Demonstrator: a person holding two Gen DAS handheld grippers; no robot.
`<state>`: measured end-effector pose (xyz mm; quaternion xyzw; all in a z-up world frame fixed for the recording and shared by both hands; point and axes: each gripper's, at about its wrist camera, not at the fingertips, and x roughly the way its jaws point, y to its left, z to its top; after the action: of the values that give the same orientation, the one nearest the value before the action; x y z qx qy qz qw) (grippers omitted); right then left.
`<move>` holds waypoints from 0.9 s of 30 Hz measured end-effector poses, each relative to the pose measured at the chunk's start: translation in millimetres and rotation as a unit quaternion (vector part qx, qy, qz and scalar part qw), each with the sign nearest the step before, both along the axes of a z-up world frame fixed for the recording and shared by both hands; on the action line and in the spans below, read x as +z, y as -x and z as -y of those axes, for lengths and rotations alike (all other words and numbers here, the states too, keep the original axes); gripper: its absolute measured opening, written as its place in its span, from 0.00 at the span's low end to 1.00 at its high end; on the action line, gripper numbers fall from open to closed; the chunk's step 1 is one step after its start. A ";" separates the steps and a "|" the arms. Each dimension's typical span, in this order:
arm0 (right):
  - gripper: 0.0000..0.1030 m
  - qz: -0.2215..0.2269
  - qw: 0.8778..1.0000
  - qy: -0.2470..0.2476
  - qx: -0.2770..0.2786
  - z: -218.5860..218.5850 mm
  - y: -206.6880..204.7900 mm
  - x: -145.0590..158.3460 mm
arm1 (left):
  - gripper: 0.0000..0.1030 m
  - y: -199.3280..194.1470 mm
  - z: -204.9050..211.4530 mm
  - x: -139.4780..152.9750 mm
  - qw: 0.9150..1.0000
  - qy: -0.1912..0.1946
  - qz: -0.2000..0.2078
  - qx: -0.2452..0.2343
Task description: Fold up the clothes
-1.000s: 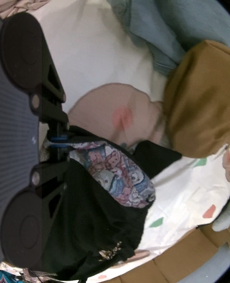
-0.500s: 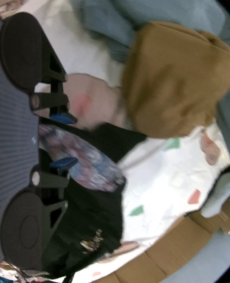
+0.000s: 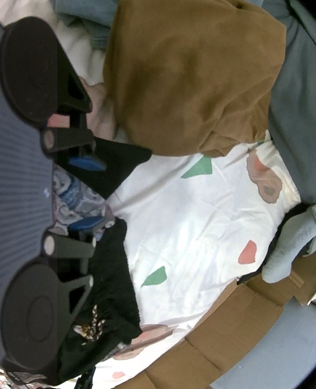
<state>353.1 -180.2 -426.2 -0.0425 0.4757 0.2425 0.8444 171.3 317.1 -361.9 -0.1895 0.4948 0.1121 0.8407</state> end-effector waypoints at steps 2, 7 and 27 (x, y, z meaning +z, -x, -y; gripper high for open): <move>0.32 -0.001 1.000 -0.001 0.006 -4.1 2.6 -1.1 | 0.43 -0.2 -0.2 -1.8 1.000 0.001 -0.001 0.000; 0.32 -0.004 1.000 -0.006 0.025 -14.7 12.8 -1.6 | 0.43 0.9 -1.1 -4.6 1.000 0.002 -0.002 -0.002; 0.33 -0.007 0.993 0.043 0.113 -23.9 25.4 -1.8 | 0.43 1.9 -0.9 -8.3 1.000 -0.003 -0.009 -0.001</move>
<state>327.6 -156.3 -427.9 -0.1307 0.4842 0.3158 0.8055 169.4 318.1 -370.2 -0.1857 0.5025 0.1140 0.8366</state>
